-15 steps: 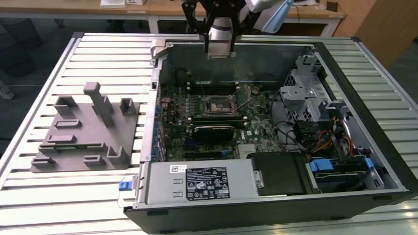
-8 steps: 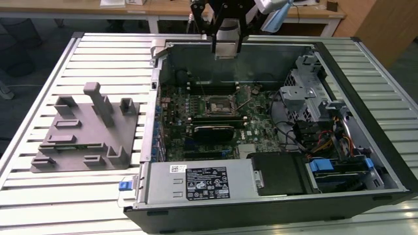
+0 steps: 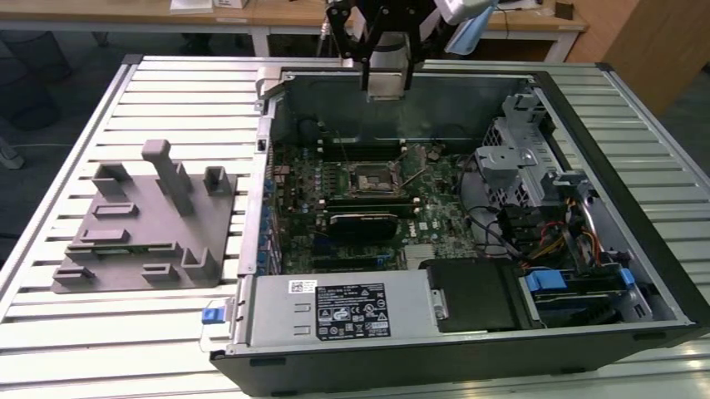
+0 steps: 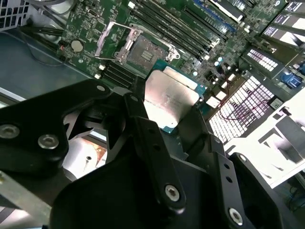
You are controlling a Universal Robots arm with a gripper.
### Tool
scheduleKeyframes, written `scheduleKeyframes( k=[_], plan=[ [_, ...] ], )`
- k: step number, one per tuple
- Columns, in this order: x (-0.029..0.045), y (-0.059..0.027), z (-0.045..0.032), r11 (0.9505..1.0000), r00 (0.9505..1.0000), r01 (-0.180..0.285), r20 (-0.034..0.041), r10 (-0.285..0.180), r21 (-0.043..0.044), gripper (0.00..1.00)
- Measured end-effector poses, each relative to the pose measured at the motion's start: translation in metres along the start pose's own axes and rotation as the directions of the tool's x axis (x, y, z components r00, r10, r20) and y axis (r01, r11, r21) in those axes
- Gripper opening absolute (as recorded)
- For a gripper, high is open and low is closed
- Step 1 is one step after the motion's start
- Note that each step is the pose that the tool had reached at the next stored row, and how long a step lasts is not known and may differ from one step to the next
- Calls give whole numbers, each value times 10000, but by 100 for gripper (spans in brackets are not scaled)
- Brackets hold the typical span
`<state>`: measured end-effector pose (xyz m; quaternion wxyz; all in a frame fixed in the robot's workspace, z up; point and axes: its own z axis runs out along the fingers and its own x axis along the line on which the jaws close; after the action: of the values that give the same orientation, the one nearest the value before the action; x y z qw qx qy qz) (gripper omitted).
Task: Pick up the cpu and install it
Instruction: 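Place the cpu into insertion slot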
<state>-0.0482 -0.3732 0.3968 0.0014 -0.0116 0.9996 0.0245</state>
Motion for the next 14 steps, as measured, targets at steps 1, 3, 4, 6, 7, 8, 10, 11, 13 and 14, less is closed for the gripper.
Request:
scheduleKeyframes(
  k=[1,3,4,6,7,8,10,11,13,14],
  plan=[
    [0,0,0,10000,10000,-33,2,33,-1,53],
    [-1,0,1,9998,9998,-200,10,200,1,53],
    [-1,0,3,9994,9994,-332,17,332,0,53],
    [-1,0,4,9978,9978,-668,34,668,1,53],
    [-1,0,6,9965,9965,-831,43,831,0,53],
    [-1,1,7,9949,9949,-1007,51,1007,0,53],
    [-1,0,10,9906,9906,-1365,69,1365,1,53],
    [-1,0,13,9879,9879,-1552,78,1552,-1,53],
    [-1,0,17,9817,9816,-1906,96,1905,-3,53],
    [-1,0,19,9781,9780,-2083,104,2083,-4,53]
  ],
)
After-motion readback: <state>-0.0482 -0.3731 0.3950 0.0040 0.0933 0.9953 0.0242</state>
